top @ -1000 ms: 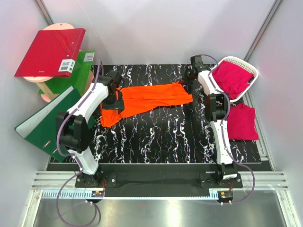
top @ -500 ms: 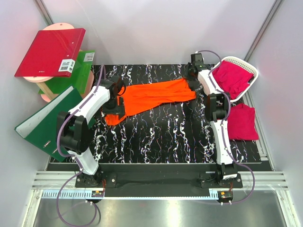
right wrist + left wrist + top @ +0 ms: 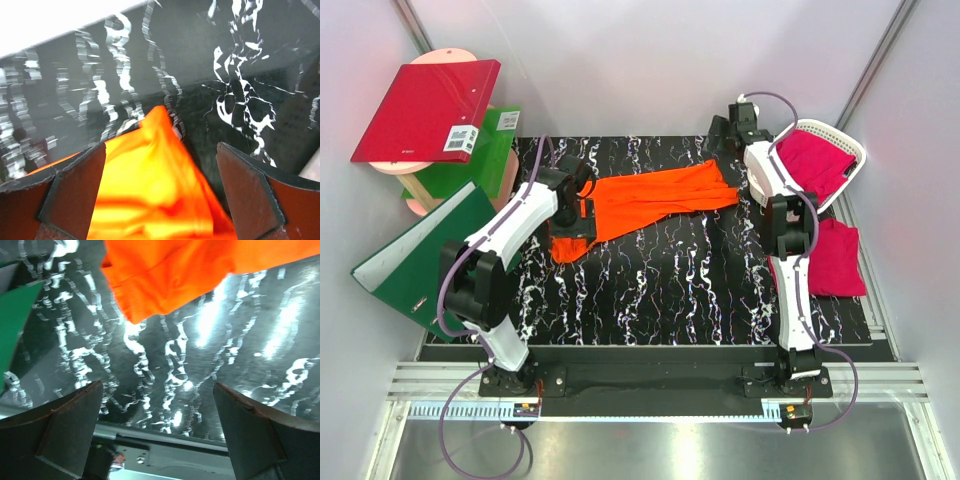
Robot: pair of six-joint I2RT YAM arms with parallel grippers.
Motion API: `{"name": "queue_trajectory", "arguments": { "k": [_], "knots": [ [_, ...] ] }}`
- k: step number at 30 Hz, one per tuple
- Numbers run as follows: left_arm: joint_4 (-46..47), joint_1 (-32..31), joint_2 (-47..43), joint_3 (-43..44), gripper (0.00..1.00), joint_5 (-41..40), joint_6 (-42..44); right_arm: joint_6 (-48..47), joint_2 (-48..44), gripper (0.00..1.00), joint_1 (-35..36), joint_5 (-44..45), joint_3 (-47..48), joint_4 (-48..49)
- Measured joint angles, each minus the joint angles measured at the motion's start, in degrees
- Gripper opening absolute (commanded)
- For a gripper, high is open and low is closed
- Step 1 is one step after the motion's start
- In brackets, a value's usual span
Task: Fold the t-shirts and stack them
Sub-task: Fold the other side of the tshirt into a rectangle, then rotate the tshirt 90 degrees
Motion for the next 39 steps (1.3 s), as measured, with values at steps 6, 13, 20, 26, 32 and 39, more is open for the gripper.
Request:
{"name": "queue_trajectory", "arguments": {
  "k": [6, 13, 20, 26, 32, 39],
  "knots": [
    [3.1, -0.1, 1.2, 0.0, 0.00, 2.2, -1.6, -0.2, -11.8, 0.94, -0.3, -3.0, -7.8, 0.9],
    [4.0, 0.2, 8.1, 2.9, 0.00, 2.3, -3.1, 0.7, -18.2, 0.00, -0.4, -10.8, -15.1, -1.2],
    [4.6, 2.5, 14.8, 11.3, 0.00, 2.6, -4.1, 0.7, -8.7, 0.00, -0.3, -15.4, -4.4, -11.9],
    [3.8, 5.2, 19.2, 15.4, 0.00, 2.3, -3.8, 1.1, 1.5, 0.00, 0.1, -16.5, 9.0, -19.4],
    [-0.3, 5.7, 27.7, 20.7, 0.00, 1.1, -3.5, 2.1, 4.2, 0.00, 0.7, -14.8, 8.4, -25.3],
    [-7.2, 5.6, 36.3, 29.9, 0.00, -0.3, -2.7, 2.1, 4.5, 0.00, 1.2, -8.8, 7.4, -34.7]
  ]
}}
